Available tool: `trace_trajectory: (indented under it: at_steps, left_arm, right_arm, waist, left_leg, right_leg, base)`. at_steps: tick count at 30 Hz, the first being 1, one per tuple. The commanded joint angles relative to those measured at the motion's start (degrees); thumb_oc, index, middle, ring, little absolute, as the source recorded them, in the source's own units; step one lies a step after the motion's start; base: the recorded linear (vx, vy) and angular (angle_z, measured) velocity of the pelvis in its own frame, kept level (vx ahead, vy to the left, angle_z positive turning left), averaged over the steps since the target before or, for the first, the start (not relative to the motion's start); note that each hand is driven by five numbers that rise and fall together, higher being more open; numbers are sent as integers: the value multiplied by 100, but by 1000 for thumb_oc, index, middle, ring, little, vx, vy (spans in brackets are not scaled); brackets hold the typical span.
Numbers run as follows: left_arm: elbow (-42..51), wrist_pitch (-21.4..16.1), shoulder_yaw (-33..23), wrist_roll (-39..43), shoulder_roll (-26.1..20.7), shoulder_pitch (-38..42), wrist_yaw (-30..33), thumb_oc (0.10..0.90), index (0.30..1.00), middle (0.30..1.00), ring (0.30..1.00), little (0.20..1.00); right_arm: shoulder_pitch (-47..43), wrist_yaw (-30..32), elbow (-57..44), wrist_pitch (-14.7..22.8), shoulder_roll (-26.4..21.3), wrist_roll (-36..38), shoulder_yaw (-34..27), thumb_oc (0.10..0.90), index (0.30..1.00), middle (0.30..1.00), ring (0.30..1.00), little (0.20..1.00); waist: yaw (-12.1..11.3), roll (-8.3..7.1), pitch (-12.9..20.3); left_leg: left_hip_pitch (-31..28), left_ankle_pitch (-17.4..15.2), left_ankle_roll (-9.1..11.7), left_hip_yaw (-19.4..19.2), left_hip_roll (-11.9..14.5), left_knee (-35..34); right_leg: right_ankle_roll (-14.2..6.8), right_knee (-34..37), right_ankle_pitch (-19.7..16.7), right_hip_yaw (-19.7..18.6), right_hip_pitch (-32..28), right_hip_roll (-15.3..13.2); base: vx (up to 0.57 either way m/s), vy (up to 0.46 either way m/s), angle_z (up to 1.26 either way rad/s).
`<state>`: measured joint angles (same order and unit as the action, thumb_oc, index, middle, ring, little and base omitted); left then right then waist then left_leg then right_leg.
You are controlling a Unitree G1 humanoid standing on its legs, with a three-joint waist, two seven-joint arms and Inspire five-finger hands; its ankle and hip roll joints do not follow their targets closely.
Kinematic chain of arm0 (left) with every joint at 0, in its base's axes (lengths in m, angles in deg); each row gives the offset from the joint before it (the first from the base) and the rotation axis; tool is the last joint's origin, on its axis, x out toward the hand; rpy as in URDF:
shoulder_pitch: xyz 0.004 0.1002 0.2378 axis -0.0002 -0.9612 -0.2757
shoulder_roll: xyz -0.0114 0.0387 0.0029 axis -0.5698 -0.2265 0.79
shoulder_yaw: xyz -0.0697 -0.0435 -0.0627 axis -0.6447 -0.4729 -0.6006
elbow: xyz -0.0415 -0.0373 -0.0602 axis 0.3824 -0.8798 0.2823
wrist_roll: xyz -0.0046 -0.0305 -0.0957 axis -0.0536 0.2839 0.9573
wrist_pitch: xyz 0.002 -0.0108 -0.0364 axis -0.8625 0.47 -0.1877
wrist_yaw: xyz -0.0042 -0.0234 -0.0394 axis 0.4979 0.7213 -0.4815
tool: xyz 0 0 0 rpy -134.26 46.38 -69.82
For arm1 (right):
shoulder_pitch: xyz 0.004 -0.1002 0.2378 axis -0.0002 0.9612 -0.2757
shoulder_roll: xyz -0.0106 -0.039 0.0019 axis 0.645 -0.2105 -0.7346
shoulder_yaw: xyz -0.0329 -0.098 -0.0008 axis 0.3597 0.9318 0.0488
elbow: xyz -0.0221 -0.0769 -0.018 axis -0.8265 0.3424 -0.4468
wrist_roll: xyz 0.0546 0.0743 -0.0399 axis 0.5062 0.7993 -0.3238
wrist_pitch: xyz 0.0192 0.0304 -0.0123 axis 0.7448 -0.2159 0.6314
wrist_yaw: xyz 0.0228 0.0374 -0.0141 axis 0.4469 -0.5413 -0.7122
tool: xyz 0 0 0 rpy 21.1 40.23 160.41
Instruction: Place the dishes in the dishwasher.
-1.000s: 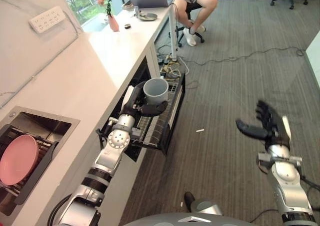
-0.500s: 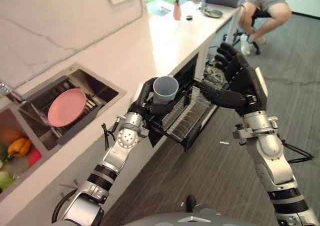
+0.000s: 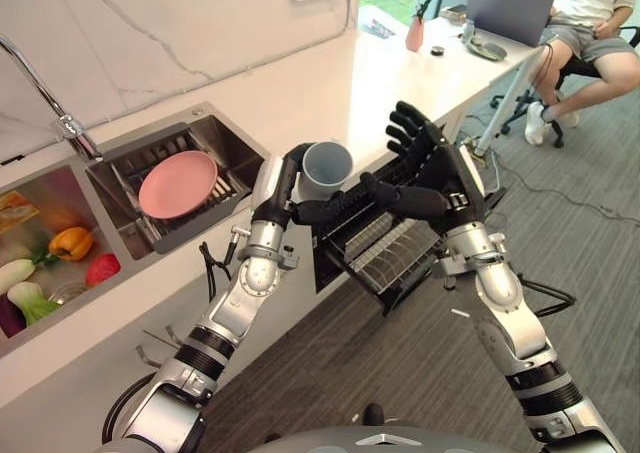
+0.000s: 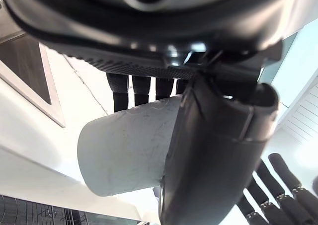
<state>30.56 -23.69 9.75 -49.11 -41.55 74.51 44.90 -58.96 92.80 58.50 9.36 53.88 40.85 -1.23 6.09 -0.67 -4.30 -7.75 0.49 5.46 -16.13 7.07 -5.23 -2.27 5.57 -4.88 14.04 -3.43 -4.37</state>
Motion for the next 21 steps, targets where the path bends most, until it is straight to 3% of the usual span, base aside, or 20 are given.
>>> trace_trajectory:
  at_steps: [1,21]
  left_arm:
    - [276,-441,121,-216,-87,1109,452,400,300,300,300,300]
    - [428,-478,23,140,60,1103,606,400,300,300,300,300]
  right_arm:
    - [-565,108,-197,400,86,-8,-239,800,900,900,900,900]
    - [-506,-9,324,175,345,-123,287,800,900,900,900,900]
  waist:
    - [9,-170,435]
    - [-4,-99,489]
  left_leg:
    - [131,247,83,-196,313,23]
    - [54,190,74,-124,271,23]
  right_leg:
    - [-786,-346,633,-167,-407,-620]
    - [-766,-310,678,-124,-511,-622]
  base:
    - [0,0,0]
    - [0,0,0]
